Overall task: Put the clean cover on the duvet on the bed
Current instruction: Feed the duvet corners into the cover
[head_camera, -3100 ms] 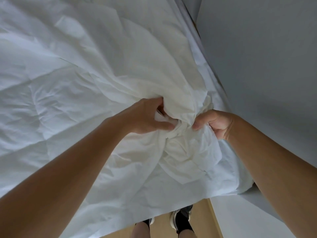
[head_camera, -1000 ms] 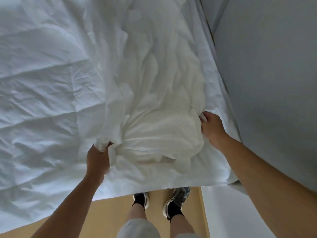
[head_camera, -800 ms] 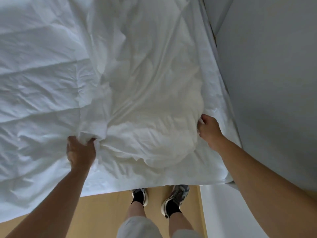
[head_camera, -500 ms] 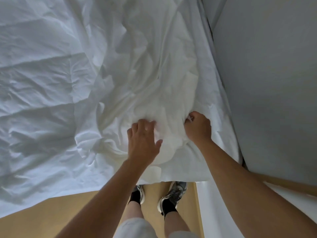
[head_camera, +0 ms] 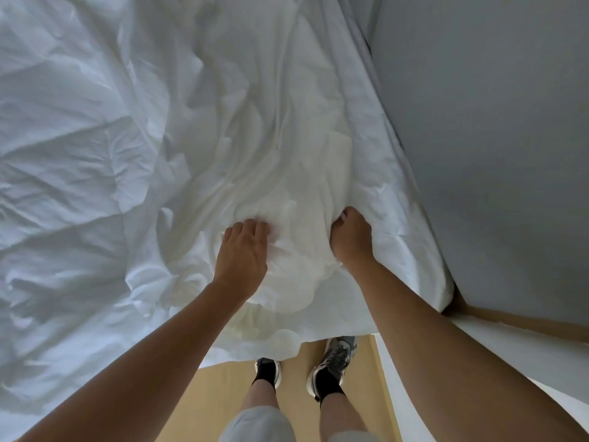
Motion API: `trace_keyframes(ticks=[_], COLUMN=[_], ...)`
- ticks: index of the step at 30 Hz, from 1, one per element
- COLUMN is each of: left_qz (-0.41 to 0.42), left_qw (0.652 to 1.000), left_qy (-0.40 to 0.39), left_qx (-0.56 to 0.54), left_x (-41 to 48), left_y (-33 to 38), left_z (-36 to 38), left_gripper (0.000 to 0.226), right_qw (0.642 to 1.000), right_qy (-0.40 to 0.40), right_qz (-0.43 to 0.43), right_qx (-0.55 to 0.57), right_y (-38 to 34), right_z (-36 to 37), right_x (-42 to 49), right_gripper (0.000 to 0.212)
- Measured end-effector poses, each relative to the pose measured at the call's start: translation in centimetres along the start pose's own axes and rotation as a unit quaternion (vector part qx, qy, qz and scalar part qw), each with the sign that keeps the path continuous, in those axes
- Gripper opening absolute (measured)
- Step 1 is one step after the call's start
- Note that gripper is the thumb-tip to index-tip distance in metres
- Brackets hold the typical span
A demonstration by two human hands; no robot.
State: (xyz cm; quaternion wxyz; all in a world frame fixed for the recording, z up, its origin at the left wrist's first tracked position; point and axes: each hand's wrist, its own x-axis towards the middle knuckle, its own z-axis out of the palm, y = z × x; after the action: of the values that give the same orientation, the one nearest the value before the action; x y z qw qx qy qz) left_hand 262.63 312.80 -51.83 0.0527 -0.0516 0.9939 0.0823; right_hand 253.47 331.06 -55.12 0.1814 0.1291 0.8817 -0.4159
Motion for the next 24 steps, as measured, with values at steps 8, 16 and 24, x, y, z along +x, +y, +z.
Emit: trace_keyframes(ticks=[8,16,24], left_qz=[-0.054,-0.223,0.125], left_qw=[0.993,0.974,0.992], left_qy=[0.046,0.034,-0.020], left_qx=[-0.098,0.018,0.012], left_x=[-3.8,-5.0,1.7], left_y=[-6.5,-12.1,5.1], left_z=[-2.1,-5.4,-2.2], left_gripper=[0.019,0.018,0.034], right_qw=[0.999,0.996,0.993], right_qy=[0.003,-0.022,-0.095], right_qz=[-0.016,0.004,0.011], right_qx=[0.045,0.092,0.063], right_y=[1.5,2.4,2.2], right_z=[-1.1,-1.7,-3.4], right_x=[0.4,0.2,0.8], right_gripper=[0.032,0.052,0.041])
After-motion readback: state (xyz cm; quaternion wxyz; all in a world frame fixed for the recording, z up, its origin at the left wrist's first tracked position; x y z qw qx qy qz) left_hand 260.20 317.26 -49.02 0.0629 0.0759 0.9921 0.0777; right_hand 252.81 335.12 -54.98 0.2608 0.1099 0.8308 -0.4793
